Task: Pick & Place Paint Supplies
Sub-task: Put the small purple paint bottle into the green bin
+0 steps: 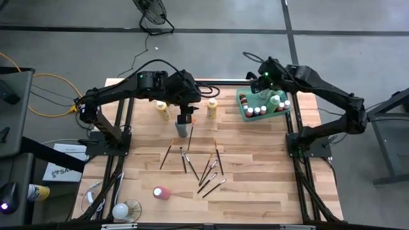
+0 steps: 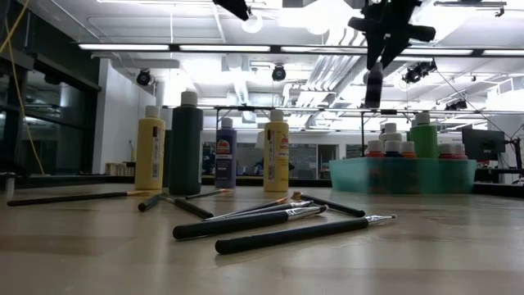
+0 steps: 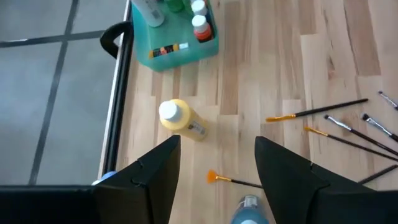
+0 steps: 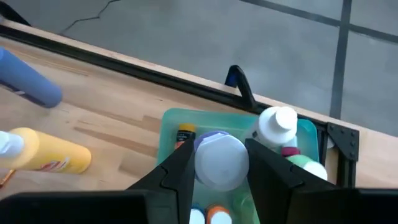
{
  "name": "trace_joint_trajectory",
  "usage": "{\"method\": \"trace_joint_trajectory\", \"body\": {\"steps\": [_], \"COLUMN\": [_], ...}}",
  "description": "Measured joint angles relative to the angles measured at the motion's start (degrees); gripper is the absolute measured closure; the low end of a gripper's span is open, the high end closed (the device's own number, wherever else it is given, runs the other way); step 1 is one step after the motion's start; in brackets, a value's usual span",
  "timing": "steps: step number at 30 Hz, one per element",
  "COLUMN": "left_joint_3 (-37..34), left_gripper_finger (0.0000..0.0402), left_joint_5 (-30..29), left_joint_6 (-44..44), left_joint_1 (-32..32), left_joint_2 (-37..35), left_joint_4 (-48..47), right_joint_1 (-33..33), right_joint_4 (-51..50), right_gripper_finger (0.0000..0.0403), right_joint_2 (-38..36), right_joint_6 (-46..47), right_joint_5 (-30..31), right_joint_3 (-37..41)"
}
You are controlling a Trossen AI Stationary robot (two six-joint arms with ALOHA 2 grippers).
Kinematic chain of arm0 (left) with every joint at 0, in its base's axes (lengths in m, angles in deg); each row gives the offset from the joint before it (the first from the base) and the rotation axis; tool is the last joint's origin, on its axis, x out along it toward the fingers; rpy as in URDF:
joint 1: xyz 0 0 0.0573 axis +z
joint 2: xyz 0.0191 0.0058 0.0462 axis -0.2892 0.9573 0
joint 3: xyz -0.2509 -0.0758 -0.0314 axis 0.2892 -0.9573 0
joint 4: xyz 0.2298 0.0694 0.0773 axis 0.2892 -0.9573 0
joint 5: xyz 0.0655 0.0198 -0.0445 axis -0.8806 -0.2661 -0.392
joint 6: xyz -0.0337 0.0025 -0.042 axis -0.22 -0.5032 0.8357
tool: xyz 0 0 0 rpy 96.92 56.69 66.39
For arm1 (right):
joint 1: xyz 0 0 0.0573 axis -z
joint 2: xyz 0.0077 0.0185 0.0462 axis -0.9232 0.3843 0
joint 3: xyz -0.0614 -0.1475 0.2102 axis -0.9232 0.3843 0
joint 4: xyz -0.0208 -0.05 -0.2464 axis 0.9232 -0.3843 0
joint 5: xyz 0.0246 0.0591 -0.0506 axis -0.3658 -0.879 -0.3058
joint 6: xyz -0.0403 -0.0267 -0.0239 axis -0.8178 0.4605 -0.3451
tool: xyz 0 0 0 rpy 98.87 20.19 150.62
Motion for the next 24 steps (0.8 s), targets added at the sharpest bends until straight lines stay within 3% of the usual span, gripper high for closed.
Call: {"method": "trace_joint_trajectory", "body": {"steps": [14, 19, 24], "left_joint_3": [-0.5, -5.3, -12.7], "left_gripper_finger": [0.0204, 0.0204, 0.0204], "left_joint_5": [1.2, 4.9, 7.8], "left_joint_6": [0.5, 0.5, -0.9], "left_joint_1": [8.3, 10.5, 11.1], "left_joint_2": [1.3, 1.5, 1.7], "left_joint_4": [6.7, 13.0, 20.1], "right_joint_1": [10.2, 11.8, 11.7], "right_joint_4": [4.3, 4.4, 3.6], "right_gripper_finger": [0.0288, 0.0290, 0.0288], "right_joint_2": [0.3, 0.2, 0.2], "right_joint_6": [-11.9, -12.4, -10.6], "right_joint_5": [-6.7, -11.5, -12.1], "right_joint_3": [0.0, 0.0, 0.0]}}
